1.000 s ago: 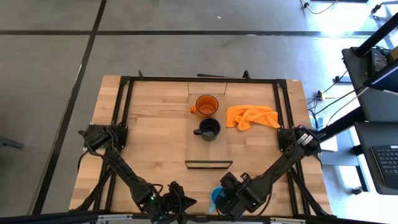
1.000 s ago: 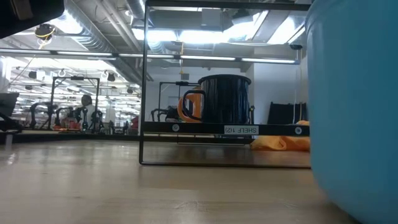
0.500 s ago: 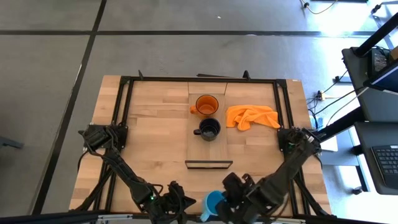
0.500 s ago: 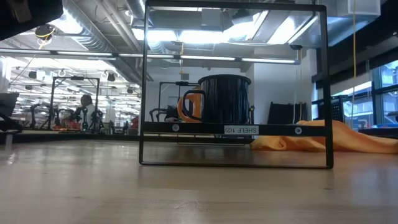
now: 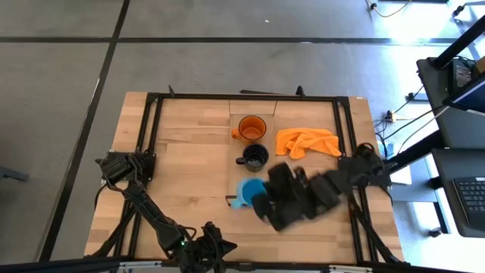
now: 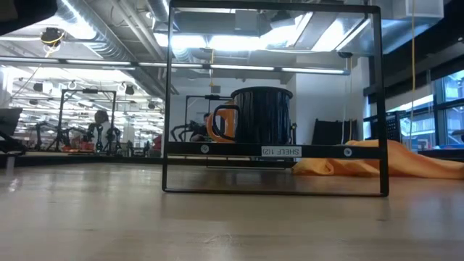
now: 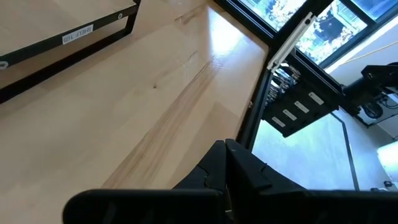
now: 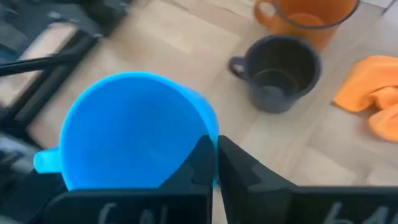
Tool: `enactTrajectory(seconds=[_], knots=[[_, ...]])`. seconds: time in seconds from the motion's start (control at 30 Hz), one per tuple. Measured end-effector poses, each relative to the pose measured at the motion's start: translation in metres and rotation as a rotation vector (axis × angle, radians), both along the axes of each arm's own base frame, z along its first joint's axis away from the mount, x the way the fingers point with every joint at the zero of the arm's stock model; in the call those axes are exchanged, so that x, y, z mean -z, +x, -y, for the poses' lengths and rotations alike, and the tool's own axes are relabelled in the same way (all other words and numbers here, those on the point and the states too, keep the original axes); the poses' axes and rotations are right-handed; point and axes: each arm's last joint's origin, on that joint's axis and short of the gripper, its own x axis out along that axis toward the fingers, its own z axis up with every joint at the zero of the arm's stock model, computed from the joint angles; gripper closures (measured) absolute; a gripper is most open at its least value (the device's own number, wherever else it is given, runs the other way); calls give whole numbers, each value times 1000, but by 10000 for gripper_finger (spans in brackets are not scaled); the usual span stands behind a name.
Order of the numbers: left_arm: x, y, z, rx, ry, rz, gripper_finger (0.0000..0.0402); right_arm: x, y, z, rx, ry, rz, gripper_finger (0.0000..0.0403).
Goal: Stack small to large cups/mugs on shelf
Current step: Put the blue mug on the shelf
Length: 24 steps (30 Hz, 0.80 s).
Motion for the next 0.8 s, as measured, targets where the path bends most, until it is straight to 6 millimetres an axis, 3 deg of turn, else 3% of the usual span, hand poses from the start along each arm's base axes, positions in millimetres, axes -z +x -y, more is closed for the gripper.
enactTrajectory(seconds=[0.13, 0.37, 0.63, 0.8], knots=[[0, 0, 0, 0, -1, 1, 401, 4, 17, 32, 46, 28, -60, 389], [0, -4, 3, -28, -5, 21, 401, 5, 30, 62, 115, 113, -90, 385], [18, -40, -3, -111, 226, -104, 401, 6, 25, 50, 283, 173, 15, 396], [16, -82, 3, -21, 320, -240, 401, 38, 30, 56, 471, 210, -31, 391]])
